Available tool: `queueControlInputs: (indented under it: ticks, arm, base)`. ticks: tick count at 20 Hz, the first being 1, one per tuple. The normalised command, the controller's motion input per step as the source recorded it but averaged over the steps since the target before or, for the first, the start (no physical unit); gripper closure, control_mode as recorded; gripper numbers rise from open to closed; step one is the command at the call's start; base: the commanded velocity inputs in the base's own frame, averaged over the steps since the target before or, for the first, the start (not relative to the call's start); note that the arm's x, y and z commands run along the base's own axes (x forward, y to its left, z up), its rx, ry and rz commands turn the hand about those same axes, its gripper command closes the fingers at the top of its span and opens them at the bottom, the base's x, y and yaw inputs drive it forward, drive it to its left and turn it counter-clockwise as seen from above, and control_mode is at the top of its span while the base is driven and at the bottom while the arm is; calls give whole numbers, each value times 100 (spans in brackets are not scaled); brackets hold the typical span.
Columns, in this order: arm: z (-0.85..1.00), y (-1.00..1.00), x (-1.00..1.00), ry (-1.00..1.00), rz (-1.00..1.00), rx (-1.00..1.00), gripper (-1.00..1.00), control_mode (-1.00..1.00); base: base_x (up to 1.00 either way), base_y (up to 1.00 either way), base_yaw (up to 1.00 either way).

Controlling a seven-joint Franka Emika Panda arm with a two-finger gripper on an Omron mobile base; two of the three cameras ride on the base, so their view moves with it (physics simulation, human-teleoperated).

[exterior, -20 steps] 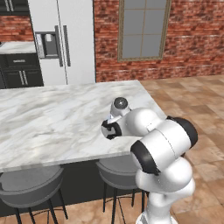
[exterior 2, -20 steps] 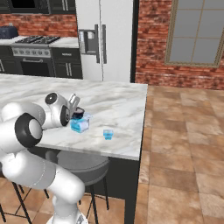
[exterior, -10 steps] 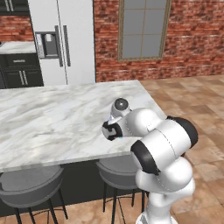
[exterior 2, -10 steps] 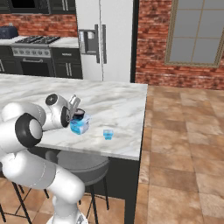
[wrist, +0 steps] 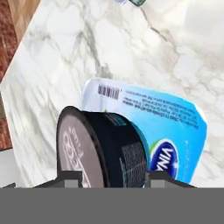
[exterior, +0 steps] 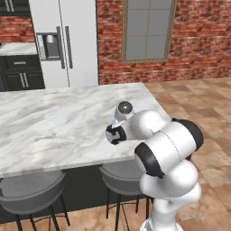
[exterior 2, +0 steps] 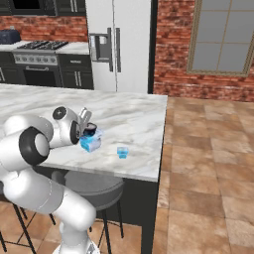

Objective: Stack the yogurt containers by placing the smaller containers on top of the larger containers.

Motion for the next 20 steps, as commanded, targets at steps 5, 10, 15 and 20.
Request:
queueControlInputs:
  ticks: [5,10,15,20]
  arm:
    - [-11,6,0,0,-1,3,100,-100]
    - [-14,3,-3,0,-1,4,100,-100]
    - [-18,4,-1,0,-1,2,-100,-100]
    - [-18,0,-9,0,-1,0,-100,-100]
  base:
    - [0,0,0]
    - [0,0,0]
    - [0,0,0]
    - [0,0,0]
